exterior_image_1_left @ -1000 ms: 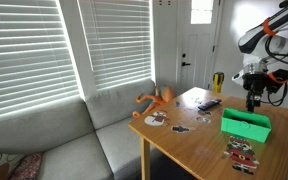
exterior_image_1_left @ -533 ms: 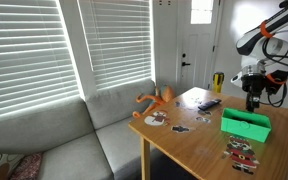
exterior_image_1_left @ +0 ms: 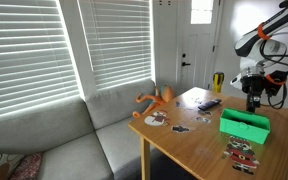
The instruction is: Put the blue toy car in the green lunchbox and then close the lid of the lunchbox
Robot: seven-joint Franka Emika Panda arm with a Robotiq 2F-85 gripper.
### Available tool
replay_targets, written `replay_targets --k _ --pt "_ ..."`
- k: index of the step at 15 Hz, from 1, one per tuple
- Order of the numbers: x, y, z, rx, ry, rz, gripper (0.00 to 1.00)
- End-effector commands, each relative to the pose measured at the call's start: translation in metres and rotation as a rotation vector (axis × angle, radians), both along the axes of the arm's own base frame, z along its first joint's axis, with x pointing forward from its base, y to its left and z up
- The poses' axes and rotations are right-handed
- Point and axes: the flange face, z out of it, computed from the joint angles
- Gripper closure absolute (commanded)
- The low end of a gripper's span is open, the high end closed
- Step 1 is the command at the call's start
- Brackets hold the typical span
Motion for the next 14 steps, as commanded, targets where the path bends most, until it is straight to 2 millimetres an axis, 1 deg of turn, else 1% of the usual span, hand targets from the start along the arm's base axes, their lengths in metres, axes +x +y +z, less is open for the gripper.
replay_targets --k 1,6,14 --pt "0.002 -0.007 0.011 0.062 -0.004 -0.026 0.00" --pt "0.002 -0.012 0.024 0.080 -0.022 -0.035 0.00" --pt "0.010 -0.001 0.043 0.111 -0.051 -0.040 0.00"
